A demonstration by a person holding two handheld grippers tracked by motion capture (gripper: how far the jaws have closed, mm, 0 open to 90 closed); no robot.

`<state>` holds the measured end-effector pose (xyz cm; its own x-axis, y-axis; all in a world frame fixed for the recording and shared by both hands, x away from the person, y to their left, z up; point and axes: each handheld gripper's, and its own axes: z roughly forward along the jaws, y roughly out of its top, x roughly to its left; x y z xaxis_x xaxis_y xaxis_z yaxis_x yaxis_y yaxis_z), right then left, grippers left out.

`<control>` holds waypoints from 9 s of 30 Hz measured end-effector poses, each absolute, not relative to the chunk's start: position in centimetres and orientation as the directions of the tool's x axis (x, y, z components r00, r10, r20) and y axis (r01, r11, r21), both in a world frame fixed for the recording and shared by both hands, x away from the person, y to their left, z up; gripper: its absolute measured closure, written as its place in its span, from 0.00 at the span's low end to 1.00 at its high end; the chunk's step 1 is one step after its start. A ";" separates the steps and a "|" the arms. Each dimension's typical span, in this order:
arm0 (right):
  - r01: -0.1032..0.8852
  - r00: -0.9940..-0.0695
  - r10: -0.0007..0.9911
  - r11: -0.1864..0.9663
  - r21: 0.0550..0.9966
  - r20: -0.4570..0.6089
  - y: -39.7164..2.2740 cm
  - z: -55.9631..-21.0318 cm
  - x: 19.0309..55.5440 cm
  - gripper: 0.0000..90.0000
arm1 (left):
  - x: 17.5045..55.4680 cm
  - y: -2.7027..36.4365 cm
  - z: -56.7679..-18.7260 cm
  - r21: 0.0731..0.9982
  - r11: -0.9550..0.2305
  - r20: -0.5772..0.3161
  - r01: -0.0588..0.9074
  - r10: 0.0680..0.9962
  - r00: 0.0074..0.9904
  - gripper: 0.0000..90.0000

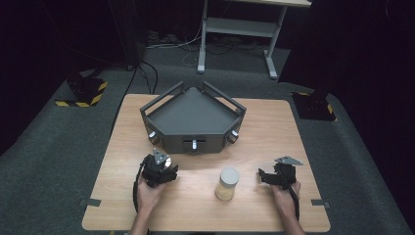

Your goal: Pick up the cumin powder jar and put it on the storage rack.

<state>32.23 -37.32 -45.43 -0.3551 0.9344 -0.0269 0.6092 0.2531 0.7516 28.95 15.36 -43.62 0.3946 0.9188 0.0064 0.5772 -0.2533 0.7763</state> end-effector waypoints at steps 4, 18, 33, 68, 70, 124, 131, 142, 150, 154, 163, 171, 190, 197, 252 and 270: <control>0.609 -0.355 0.934 0.253 0.752 -0.027 -37.3 -45.4 32.2 0.11 | 28.9 15.3 -43.7 0.778 -0.251 0.007 0.576 0.920 0.392 0.35; 0.609 -0.355 0.934 0.253 0.752 -0.027 -37.3 -45.4 32.2 0.11 | 28.5 14.7 -43.8 0.800 -0.212 -0.023 0.561 0.924 0.383 0.35; 0.609 -0.355 0.935 0.253 0.752 -0.027 -37.3 -45.4 32.2 0.11 | 28.3 14.7 -41.1 0.805 -0.231 -0.026 0.546 0.907 0.421 0.35; 0.609 -0.351 0.936 0.250 0.752 -0.027 -37.2 -45.4 32.4 0.11 | 31.4 14.8 -32.3 0.806 -0.326 0.001 0.493 0.835 0.550 0.35; 0.608 -0.352 0.935 0.252 0.753 -0.028 -37.2 -45.5 32.4 0.11 | 31.8 14.7 -31.9 0.808 -0.325 0.000 0.492 0.834 0.552 0.35; 0.602 -0.361 0.932 0.258 0.755 -0.031 -37.2 -45.5 32.3 0.13 | 42.8 11.9 -31.2 0.793 -0.247 -0.008 0.557 0.910 0.415 0.35; 0.602 -0.359 0.933 0.257 0.756 -0.031 -37.2 -45.5 32.2 0.13 | 42.7 11.6 -31.6 0.797 -0.257 0.007 0.546 0.908 0.419 0.35; 0.601 -0.363 0.931 0.259 0.756 -0.030 -37.3 -45.5 32.3 0.13 | 42.3 11.4 -31.9 0.804 -0.267 0.026 0.532 0.909 0.416 0.34; 0.599 -0.361 0.932 0.242 0.763 -0.012 -37.6 -45.6 32.2 0.14 | 41.9 11.8 -32.7 0.808 -0.229 -0.010 0.543 0.915 0.403 0.07; 0.603 -0.361 0.932 0.249 0.758 -0.019 -37.4 -45.5 32.3 0.14 | 41.4 12.3 -32.5 0.813 -0.223 -0.018 0.538 0.913 0.407 0.05; 0.603 -0.360 0.933 0.250 0.757 -0.020 -37.4 -45.5 32.3 0.14 | 40.1 13.3 -32.5 0.827 -0.228 -0.019 0.513 0.902 0.431 0.02; 0.603 -0.359 0.933 0.243 0.759 -0.014 -37.5 -45.5 32.3 0.14 | 38.5 14.2 -32.5 0.841 -0.212 -0.026 0.498 0.903 0.429 0.02; 0.604 -0.358 0.934 0.248 0.757 -0.020 -37.4 -45.5 32.3 0.13 | 34.5 15.9 -33.6 0.843 -0.241 -0.015 0.481 0.883 0.468 0.00; 0.604 -0.359 0.933 0.251 0.756 -0.023 -37.3 -45.5 32.3 0.13 | 32.4 16.4 -36.1 0.839 -0.226 -0.030 0.495 0.889 0.456 0.00; 0.604 -0.355 0.934 0.256 0.755 -0.032 -37.1 -45.5 32.3 0.13 | 32.5 13.4 -46.1 0.742 -0.236 -0.049 0.627 0.915 0.401 0.00; 0.604 -0.358 0.933 0.256 0.755 -0.030 -37.2 -45.5 32.3 0.13 | 32.5 12.4 -46.0 0.733 -0.267 -0.004 0.626 0.918 0.396 0.01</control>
